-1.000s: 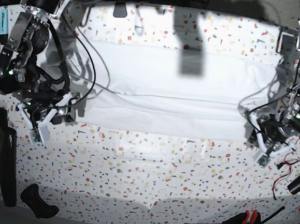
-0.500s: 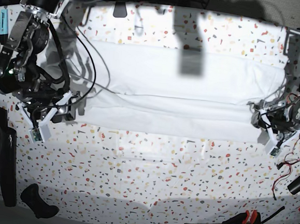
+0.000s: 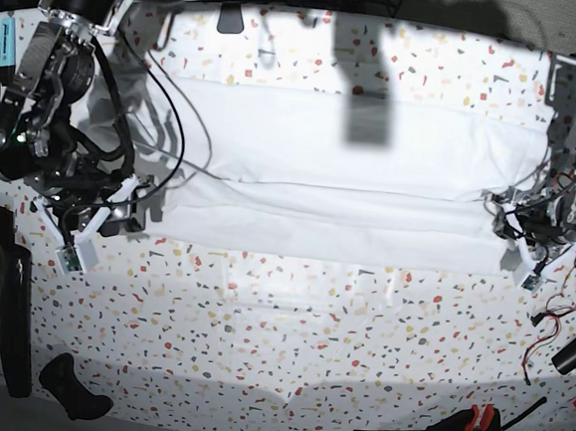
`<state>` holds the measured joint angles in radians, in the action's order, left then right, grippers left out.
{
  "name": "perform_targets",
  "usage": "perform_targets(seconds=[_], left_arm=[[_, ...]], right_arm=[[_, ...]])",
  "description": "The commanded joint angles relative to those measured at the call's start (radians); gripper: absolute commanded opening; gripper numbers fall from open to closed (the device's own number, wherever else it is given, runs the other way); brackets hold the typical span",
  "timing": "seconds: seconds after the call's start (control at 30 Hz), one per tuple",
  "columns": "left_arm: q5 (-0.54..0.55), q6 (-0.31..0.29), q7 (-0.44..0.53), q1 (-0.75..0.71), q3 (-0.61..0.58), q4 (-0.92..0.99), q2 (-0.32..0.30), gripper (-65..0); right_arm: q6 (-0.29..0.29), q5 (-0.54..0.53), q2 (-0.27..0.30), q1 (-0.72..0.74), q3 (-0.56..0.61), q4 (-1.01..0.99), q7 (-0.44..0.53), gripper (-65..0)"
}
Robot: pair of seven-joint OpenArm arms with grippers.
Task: Fold the T-shirt properly
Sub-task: 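Hold the folded shirt edges with both grippers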
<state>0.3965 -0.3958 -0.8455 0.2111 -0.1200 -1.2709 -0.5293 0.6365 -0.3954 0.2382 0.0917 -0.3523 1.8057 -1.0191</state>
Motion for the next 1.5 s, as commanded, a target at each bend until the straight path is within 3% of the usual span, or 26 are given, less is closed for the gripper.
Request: perform_targets(seconds=[0.0,0.67,0.9,1.07,1.33,1.47], left_arm=[[0.014,-0.001,0.010,0.023,0.007,-0.019,-0.016,-45.1],[0.035,0.000,0.082,0.043,0.007,-0.019,-0.014,-45.0],[0.028,-0.001,0.077,0.038,0.007,-0.019,0.038,-45.0],[-0.066,0.000,0.077,0.038,0.007,-0.019,0.077,-45.0],[-0.164,0.000,0.077,0.039,0.007,-0.019,0.077,-45.1],[-0.164,0.000,0.077,0.039,0.007,-0.019,0.077,-54.2]], right_arm=[[0.004,-0.009,0.011,0.018,-0.002,0.014,0.023,-41.0],[0.003,-0.008,0.011,0.018,-0.002,0.014,0.023,-41.0],[0.003,-0.008,0.011,0.018,-0.002,0.014,0.022,-41.0],[0.004,-0.005,0.011,0.018,-0.002,0.014,0.011,-41.0],[0.004,-0.005,0.011,0.018,-0.002,0.014,0.008,-41.0],[0.003,-0.005,0.011,0.018,-0.002,0.014,0.008,-41.0]])
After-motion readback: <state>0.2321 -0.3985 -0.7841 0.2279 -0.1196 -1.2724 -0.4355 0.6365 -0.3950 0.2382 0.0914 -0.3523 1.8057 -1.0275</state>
